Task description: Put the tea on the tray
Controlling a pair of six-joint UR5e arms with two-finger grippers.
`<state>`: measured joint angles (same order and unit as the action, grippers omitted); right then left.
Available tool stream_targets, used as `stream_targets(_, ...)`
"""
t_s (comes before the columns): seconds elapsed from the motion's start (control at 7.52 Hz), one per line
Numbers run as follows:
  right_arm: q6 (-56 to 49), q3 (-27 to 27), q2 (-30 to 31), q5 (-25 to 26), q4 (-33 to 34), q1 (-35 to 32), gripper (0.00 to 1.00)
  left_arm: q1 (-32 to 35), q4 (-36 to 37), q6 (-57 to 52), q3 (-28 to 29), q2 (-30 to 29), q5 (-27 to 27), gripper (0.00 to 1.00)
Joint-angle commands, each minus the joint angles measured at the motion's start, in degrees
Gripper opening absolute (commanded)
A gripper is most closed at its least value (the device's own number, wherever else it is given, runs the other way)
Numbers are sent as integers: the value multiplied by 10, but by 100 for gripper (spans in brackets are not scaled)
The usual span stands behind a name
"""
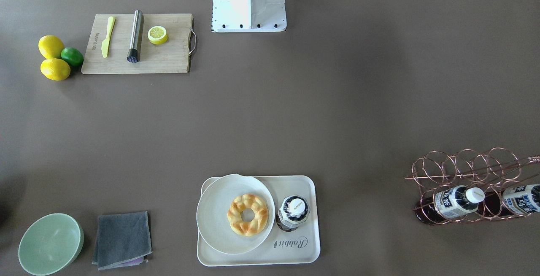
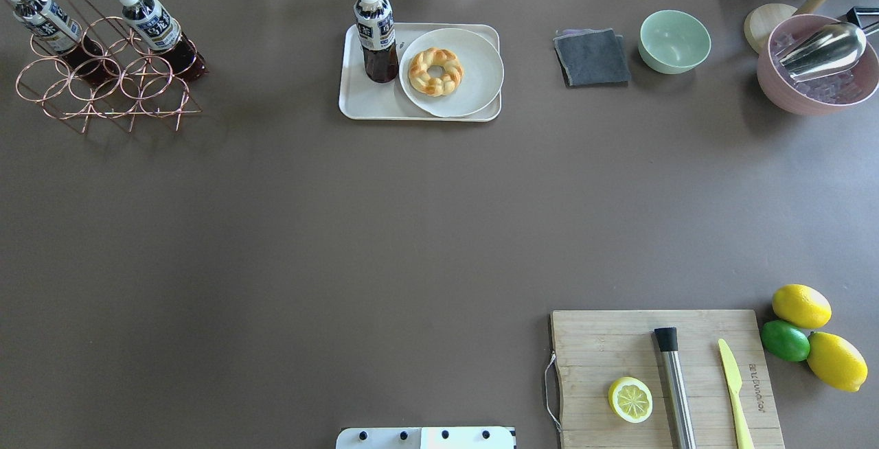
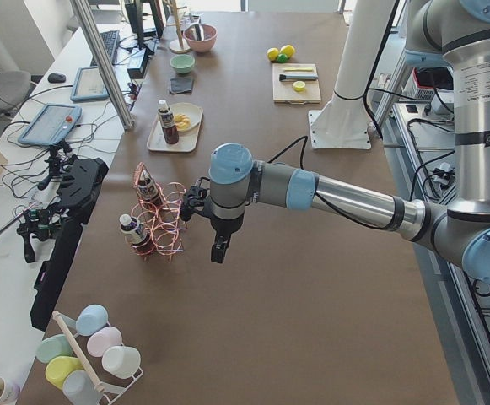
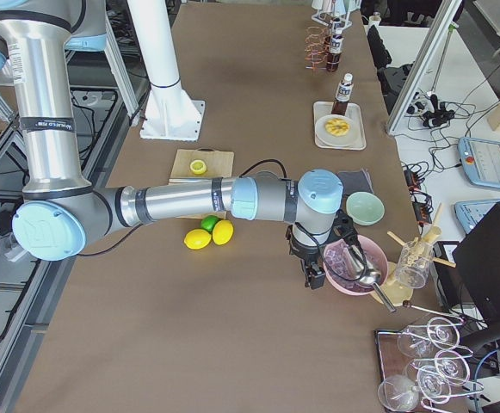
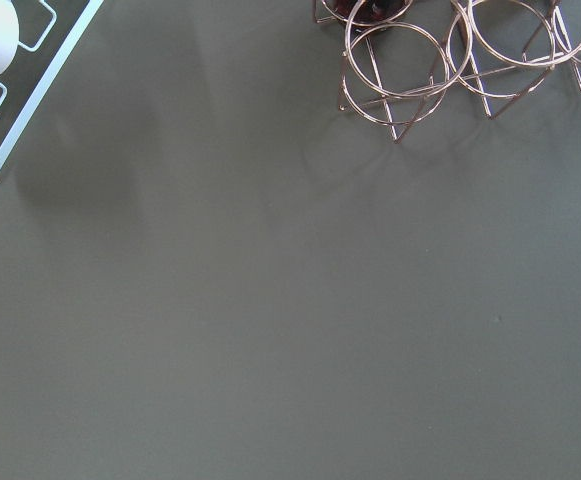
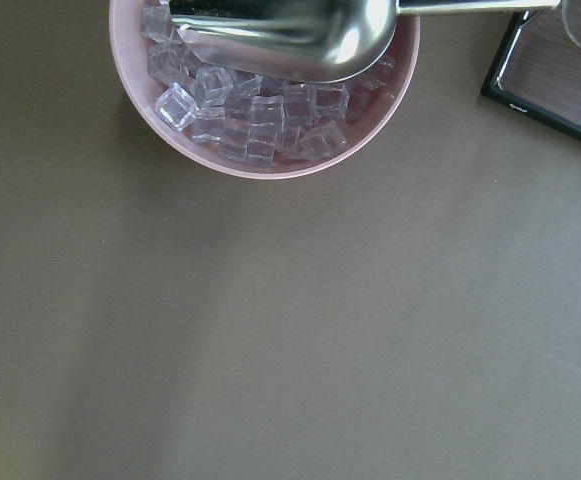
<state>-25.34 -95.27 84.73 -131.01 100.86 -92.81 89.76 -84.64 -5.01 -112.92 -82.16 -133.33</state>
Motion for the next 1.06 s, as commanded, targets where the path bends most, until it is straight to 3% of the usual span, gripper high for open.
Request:
stream_targets(0.0, 0, -1, 0, 0, 0, 0, 100, 2, 1, 1, 1, 0, 0, 97)
stream_targets(0.93, -1, -2, 3, 0, 0, -8, 100, 2, 0, 3, 0, -1, 1, 97)
